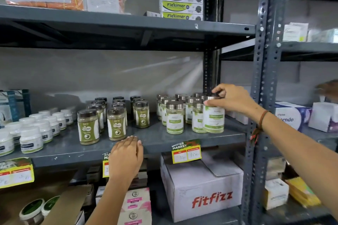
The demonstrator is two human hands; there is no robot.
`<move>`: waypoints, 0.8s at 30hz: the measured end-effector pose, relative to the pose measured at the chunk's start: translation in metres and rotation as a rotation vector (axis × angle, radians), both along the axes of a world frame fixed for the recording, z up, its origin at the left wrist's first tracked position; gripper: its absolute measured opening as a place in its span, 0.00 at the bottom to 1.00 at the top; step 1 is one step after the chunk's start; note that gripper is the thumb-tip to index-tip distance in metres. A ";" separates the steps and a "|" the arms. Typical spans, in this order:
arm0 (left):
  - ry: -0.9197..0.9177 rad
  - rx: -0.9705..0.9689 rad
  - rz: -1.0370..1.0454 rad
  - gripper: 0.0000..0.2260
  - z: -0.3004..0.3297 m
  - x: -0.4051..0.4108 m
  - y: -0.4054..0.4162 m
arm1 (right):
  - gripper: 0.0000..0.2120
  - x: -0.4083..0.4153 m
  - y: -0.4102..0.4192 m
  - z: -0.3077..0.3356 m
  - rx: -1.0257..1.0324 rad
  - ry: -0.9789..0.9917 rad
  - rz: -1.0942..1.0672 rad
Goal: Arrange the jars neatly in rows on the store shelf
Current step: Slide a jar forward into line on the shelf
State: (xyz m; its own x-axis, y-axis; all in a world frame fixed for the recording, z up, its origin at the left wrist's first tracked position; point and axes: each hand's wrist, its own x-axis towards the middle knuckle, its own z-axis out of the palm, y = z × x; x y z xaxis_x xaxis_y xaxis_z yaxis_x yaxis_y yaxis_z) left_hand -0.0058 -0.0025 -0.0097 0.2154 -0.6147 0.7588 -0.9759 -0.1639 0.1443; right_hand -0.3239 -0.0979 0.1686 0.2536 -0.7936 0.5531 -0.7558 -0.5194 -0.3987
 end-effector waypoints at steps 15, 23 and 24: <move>0.013 0.022 0.014 0.21 -0.002 0.001 -0.001 | 0.31 -0.042 -0.068 -0.009 0.089 0.354 -0.348; 0.019 0.019 0.017 0.22 -0.002 0.001 -0.001 | 0.28 -0.037 -0.069 -0.013 0.044 0.400 -0.405; 0.020 0.021 0.018 0.22 -0.002 0.001 -0.001 | 0.28 -0.037 -0.069 -0.014 0.034 0.407 -0.410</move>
State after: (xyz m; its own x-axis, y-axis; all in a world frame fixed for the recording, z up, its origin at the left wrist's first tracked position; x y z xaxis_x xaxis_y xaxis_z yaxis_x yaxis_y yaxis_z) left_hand -0.0047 -0.0037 -0.0114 0.2413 -0.6267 0.7409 -0.9698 -0.1846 0.1597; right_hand -0.3608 -0.1670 0.1549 0.1087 -0.8874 0.4481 -0.9885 -0.1440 -0.0453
